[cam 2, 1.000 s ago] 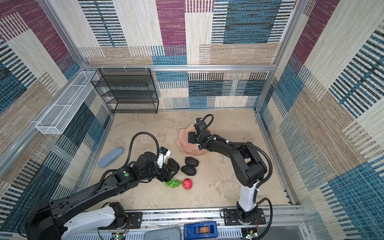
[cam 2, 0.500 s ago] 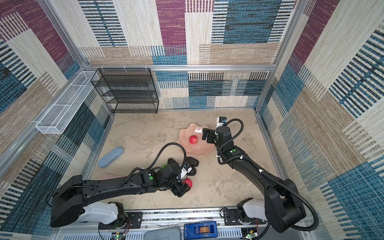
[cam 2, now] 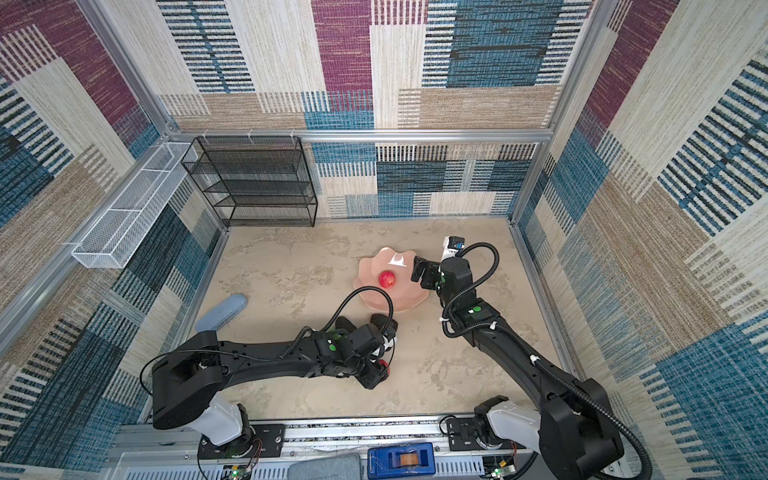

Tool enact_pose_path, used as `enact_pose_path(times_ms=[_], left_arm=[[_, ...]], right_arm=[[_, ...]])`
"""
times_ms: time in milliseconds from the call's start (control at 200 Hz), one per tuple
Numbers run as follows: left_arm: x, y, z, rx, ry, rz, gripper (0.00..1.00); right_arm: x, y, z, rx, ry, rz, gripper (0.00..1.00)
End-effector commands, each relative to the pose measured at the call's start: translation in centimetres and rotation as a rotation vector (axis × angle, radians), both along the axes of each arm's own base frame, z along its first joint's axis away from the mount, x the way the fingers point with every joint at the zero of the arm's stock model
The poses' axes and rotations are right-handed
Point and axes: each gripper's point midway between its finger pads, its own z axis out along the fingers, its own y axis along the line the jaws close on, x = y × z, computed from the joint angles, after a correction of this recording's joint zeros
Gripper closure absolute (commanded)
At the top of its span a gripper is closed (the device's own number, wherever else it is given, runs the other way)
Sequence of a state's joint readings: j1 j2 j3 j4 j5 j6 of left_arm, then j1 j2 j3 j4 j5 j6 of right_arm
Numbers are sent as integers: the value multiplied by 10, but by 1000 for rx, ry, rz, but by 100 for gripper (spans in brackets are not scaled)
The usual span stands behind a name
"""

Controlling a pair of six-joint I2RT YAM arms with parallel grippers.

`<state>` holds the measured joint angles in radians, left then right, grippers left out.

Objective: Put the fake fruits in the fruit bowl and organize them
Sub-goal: 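Carry the red apple into the pink bowl with the left gripper and release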

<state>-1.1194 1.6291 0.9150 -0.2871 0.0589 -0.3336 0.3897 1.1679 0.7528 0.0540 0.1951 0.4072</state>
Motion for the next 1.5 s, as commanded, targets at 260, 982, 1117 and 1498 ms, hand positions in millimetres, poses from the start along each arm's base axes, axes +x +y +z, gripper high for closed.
enact_pose_path(times_ms=[260,982,1117,1498], left_arm=[[33,-1,75,-88,-232,-7,54],[238,-62,29,-18,-169,161,53],[242,-59,17,3,-145,192,45],[257,-48,115,-237,-260,296,31]], right_arm=[[-3,-11,0,10,-19,-36,0],[-27,-22,-18,5,8,-43,0],[-26,-20,-21,-5,16,-32,0],[-31,2,-21,-53,22,125,2]])
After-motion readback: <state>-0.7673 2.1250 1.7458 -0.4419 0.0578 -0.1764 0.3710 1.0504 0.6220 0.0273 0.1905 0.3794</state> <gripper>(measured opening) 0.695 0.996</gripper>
